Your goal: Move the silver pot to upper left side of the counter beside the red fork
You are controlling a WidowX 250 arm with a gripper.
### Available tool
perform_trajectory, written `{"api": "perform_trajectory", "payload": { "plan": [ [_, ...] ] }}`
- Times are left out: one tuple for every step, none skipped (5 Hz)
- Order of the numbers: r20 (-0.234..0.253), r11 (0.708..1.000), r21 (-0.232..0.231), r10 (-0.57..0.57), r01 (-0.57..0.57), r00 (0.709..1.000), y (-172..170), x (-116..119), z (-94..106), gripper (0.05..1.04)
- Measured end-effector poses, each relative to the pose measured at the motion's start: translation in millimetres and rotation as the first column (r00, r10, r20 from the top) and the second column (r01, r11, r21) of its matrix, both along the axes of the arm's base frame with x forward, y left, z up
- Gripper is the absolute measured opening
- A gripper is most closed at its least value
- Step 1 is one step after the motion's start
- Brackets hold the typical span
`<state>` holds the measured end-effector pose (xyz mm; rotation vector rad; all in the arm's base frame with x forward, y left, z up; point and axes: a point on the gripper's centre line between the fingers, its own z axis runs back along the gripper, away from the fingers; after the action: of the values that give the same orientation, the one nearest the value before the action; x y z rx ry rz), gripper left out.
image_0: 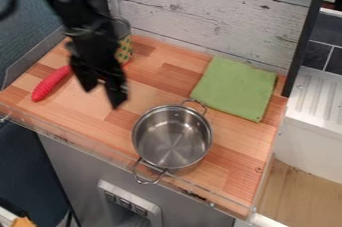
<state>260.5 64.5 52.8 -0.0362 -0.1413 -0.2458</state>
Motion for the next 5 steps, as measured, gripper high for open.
{"api": "perform_trajectory", "payload": {
  "plan": [
    [0.013, 1.0, 0.017, 0.016, -0.016, 1.0, -22, 8, -1.4, 1.0],
    [-0.007, 0.999, 0.034, 0.011, -0.01, 1.0, -35, 10, -14.7, 1.0],
    [-0.035, 0.998, 0.063, 0.023, -0.021, 0.999, -38, 8, -31.6, 0.953],
    [-0.055, 0.997, 0.071, 0.028, -0.024, 0.998, -39, 4, -44.4, 0.664],
    [-0.056, 0.997, 0.07, 0.024, -0.02, 0.998, -41, 0, -47.4, 0.357]
  ]
}}
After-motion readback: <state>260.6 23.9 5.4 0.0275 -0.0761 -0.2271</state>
